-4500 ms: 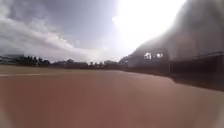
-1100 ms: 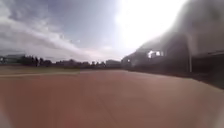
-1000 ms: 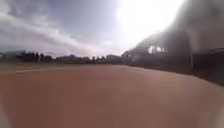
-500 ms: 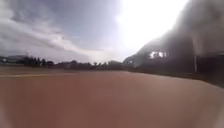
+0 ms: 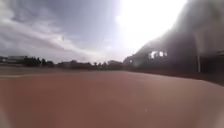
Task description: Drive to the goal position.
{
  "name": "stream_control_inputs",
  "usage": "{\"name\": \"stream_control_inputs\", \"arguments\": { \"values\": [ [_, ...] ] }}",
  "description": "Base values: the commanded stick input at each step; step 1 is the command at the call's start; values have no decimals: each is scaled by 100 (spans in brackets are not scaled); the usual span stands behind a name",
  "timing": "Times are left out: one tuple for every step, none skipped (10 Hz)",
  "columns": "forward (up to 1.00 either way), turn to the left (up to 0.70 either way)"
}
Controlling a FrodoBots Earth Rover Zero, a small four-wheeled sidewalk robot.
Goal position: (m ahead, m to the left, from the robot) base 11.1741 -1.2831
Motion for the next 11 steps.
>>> {"name": "stream_control_inputs", "arguments": {
  "values": [
    [70, -35],
    [70, -35],
    [70, -35],
    [70, -35],
    [70, -35],
    [70, -35],
    [70, -35],
    [70, -21],
    [70, -7],
    [70, 0],
    [70, 0]
  ]
}}
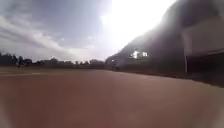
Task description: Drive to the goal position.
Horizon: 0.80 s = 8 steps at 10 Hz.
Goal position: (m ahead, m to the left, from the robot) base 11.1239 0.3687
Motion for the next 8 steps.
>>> {"name": "stream_control_inputs", "arguments": {
  "values": [
    [70, 0],
    [70, 0],
    [70, 0],
    [70, 0],
    [70, 0],
    [70, 0],
    [70, 0],
    [70, 0]
  ]
}}
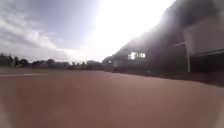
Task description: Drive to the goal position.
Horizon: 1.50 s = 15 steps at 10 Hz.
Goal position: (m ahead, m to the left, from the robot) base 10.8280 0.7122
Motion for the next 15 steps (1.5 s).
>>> {"name": "stream_control_inputs", "arguments": {
  "values": [
    [70, 0],
    [70, 0],
    [70, 0],
    [70, 0],
    [70, 0],
    [70, 0],
    [70, 0],
    [70, 0],
    [70, 0],
    [70, 0],
    [70, 0],
    [70, 0],
    [70, 0],
    [70, 0],
    [70, 0]
  ]
}}
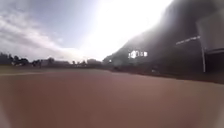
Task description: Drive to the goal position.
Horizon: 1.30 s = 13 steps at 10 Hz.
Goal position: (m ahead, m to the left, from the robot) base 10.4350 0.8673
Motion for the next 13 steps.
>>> {"name": "stream_control_inputs", "arguments": {
  "values": [
    [70, 0],
    [70, 0],
    [70, 0],
    [70, 0],
    [70, 0],
    [70, 0],
    [70, 0],
    [70, 0],
    [70, 0],
    [70, 0],
    [70, 0],
    [70, 0],
    [70, 0]
  ]
}}
